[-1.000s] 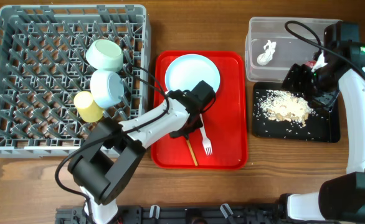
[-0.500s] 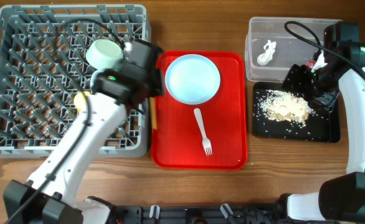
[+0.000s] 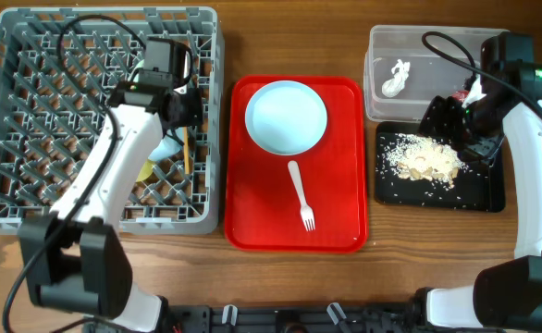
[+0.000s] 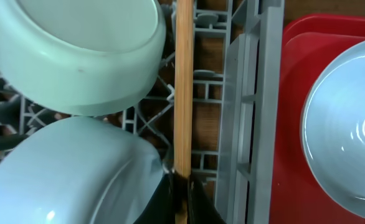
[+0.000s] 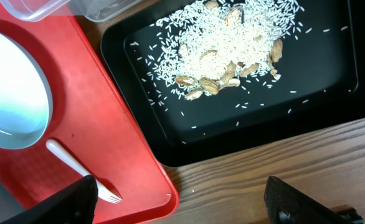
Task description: Sort waste into correct bins and load items into the dishwasher rack
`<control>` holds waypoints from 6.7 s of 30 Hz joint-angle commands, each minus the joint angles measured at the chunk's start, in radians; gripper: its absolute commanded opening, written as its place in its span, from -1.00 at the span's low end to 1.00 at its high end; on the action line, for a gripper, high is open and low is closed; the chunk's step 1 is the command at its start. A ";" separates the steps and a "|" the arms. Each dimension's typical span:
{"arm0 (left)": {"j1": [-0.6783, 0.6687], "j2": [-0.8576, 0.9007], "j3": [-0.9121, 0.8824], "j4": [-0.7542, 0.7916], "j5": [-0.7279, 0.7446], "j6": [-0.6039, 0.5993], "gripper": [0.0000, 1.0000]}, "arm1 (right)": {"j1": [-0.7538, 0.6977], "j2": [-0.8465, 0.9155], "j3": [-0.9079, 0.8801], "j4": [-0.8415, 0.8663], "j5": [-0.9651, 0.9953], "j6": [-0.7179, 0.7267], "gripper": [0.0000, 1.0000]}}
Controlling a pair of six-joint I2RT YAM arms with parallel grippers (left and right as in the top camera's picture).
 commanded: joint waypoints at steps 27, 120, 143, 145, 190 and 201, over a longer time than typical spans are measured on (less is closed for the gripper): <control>-0.428 0.088 0.014 -0.009 0.284 -0.356 0.39 | 0.004 -0.023 0.006 -0.002 -0.009 -0.014 0.73; -0.115 0.028 0.014 0.083 0.008 -0.211 0.29 | 0.004 -0.023 0.006 0.007 -0.008 -0.040 0.72; -0.544 0.339 0.014 0.344 0.109 0.101 0.14 | 0.004 -0.023 0.006 0.010 -0.015 -0.042 0.73; -0.549 0.340 0.014 0.327 0.109 0.101 -0.07 | 0.004 -0.023 0.006 0.010 -0.015 -0.042 0.73; -0.457 -0.052 0.113 0.313 0.117 0.040 -0.92 | 0.004 -0.023 0.006 0.002 -0.015 -0.043 0.73; 0.037 -0.145 0.112 0.439 0.818 -0.197 -0.92 | 0.004 -0.023 0.006 -0.001 -0.015 -0.042 0.73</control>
